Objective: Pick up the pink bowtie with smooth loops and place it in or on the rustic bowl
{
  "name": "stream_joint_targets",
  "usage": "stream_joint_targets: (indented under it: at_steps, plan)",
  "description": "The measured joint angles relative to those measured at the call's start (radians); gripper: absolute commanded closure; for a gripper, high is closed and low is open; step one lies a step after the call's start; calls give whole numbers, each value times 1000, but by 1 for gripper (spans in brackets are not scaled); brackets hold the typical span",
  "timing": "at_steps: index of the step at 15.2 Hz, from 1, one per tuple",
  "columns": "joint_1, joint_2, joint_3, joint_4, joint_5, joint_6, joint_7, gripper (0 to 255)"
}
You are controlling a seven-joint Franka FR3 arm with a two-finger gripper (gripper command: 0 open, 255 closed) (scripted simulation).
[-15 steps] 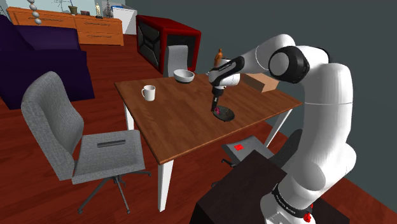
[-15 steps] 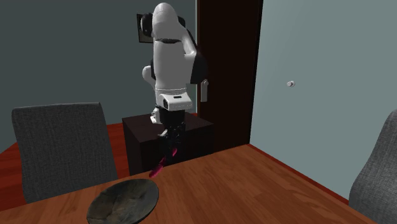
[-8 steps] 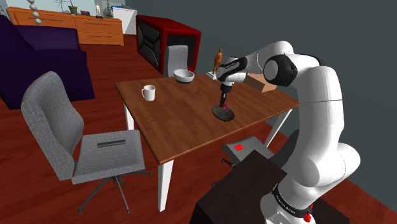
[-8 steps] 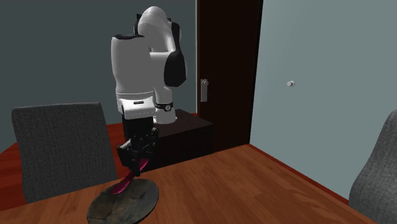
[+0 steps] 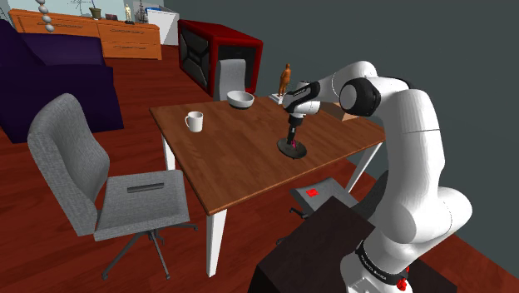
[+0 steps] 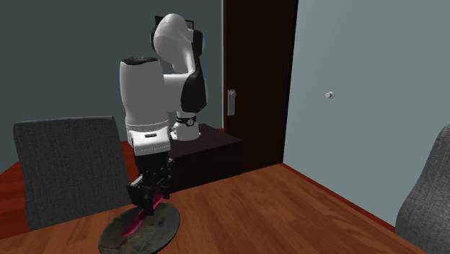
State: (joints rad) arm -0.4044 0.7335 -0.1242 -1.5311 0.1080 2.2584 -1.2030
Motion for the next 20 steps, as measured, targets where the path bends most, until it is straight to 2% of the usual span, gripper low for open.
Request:
stream_joint_targets:
  at_steps: [7,13,14,20]
  plan:
    - [-4,65,7,14,7,52,-3,255]
    - [-5,68,7,9,8,61,-5,255]
    - [-5,68,7,9,8,61,-5,0]
    - [-6,69,7,8,8,61,-5,0]
